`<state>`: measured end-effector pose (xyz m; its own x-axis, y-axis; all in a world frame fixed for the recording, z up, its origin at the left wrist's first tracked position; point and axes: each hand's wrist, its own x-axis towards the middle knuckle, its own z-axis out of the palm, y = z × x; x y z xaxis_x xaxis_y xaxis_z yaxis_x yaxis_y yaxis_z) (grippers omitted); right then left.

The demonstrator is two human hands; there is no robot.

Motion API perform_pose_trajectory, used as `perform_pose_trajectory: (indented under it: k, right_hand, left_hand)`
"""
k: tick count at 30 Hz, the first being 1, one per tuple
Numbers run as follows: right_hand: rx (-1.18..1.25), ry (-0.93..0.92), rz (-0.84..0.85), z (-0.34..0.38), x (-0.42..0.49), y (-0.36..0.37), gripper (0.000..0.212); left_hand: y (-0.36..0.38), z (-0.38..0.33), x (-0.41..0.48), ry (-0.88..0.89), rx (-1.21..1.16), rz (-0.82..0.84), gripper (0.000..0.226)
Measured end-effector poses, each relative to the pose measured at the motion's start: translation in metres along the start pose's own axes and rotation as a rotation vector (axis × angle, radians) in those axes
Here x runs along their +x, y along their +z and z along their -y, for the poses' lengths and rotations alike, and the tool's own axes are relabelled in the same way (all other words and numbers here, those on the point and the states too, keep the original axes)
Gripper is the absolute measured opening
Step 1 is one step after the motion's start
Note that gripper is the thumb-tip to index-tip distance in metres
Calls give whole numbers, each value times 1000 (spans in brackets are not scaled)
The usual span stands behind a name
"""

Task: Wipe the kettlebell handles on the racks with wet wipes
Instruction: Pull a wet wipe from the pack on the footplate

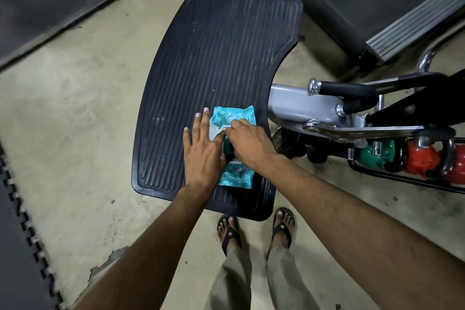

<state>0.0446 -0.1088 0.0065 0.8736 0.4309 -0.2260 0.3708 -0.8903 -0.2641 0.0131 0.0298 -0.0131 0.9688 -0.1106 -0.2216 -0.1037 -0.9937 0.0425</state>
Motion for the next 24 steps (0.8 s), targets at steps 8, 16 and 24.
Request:
perform_pose_trajectory:
  k: [8, 16, 24]
  right_hand:
    - [549, 229, 86, -13, 5, 6, 16]
    - [356, 75, 78, -17, -6, 8, 26]
    - [282, 64, 14, -10, -1, 4, 23]
  left_hand:
    - [-9, -4, 0, -36, -19, 34, 69]
    - [-13, -6, 3, -60, -12, 55, 65]
    - [-10, -7, 3, -70, -4, 51, 64]
